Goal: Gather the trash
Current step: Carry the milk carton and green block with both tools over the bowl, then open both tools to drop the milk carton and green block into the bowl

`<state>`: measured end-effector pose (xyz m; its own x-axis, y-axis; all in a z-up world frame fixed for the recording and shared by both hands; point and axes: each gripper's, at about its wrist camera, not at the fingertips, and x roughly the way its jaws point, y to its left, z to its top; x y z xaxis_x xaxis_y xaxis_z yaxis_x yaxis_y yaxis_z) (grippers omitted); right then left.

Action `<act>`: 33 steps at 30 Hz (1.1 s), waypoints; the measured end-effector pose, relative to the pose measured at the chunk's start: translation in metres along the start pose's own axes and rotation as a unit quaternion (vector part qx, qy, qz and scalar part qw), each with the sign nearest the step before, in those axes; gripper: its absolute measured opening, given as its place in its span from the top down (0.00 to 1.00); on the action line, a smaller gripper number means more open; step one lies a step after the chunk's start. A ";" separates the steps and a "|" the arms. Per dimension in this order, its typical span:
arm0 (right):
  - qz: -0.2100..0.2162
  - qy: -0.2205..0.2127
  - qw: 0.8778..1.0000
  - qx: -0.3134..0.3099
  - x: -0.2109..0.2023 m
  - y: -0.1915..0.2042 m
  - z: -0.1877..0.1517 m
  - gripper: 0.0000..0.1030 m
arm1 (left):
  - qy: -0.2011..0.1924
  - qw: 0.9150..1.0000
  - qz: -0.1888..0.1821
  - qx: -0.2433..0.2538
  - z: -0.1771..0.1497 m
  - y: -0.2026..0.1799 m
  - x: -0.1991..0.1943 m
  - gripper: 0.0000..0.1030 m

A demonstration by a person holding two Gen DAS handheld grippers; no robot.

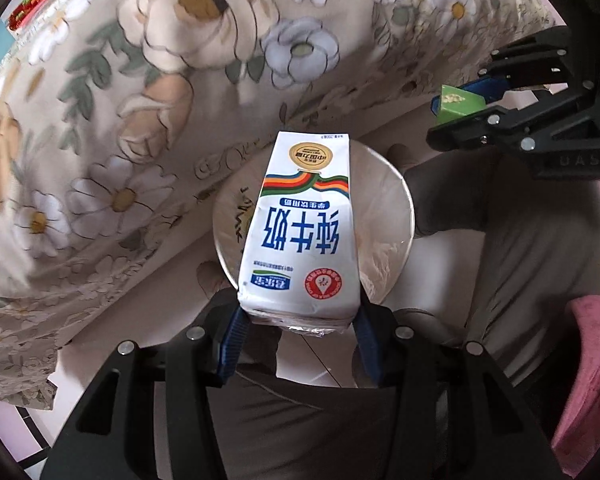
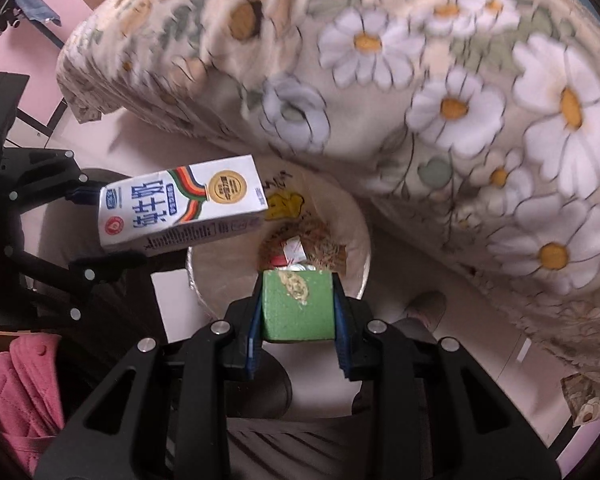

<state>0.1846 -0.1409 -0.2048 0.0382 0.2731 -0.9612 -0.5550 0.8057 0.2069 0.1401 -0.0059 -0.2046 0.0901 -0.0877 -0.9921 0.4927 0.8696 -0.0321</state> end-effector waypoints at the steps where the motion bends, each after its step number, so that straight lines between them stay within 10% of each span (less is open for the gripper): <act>1: 0.001 0.005 1.000 0.001 0.006 -0.001 0.000 0.70 | 0.003 1.000 -0.001 0.000 0.001 0.000 0.004 0.51; 33: 0.031 0.122 0.992 -0.005 0.169 -0.014 0.005 0.70 | 0.126 0.989 -0.064 -0.051 0.021 0.023 0.153 0.51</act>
<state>0.2033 -0.1034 -0.3693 -0.1973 0.1850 -0.9627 -0.5584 0.7860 0.2655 0.1835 -0.0093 -0.3544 -0.1923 -0.0878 -0.9774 0.3944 0.9051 -0.1589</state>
